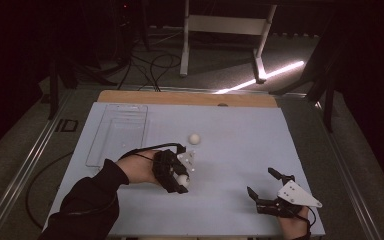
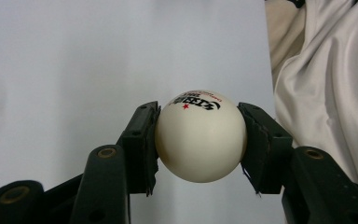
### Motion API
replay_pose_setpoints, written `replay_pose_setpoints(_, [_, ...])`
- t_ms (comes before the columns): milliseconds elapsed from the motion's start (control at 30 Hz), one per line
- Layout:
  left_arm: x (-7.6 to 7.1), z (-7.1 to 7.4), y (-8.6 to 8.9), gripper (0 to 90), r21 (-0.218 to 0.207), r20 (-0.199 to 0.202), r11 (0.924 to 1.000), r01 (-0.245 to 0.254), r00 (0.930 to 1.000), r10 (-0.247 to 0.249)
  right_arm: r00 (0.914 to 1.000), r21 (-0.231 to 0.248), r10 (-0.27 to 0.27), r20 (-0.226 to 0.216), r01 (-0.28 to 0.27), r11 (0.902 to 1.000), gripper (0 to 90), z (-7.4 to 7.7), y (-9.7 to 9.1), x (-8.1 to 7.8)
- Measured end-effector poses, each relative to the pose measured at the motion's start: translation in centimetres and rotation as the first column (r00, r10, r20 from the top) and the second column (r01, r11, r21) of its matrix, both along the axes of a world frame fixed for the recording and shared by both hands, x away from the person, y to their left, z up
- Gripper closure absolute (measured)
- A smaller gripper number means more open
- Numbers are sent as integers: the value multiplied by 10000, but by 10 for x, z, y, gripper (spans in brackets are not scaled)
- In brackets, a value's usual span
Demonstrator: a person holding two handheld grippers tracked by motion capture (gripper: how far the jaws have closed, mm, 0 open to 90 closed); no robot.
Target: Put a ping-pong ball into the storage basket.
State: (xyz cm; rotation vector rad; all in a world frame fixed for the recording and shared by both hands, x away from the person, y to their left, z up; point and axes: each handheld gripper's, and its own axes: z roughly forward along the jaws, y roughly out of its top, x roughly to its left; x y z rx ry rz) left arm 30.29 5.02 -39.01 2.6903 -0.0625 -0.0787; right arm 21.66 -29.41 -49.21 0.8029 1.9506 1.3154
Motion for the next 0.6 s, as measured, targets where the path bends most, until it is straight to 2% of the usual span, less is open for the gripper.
replay_pose_setpoints(167, [3,6,11,521,-46,187,9998,-208,9996,209,10000,1,-1,54,1,10000,83,1,0,0])
replay_pose_setpoints(200, [5,7,13,521,-126,115,9995,-282,9995,284,10000,12,-15,34,15,10000,83,1,0,0])
replay_pose_setpoints(367, [10,9,22,521,-230,368,9982,-549,9978,557,10000,0,-8,41,8,10000,83,1,0,0])
replay_pose_setpoints(400, [12,9,24,521,-269,270,9979,-582,9979,589,10000,0,-8,41,8,10000,83,1,0,0])
replay_pose_setpoints(600, [21,14,39,520,-381,474,9940,-1028,9934,1045,10000,25,-2,3,2,10000,83,1,0,0])
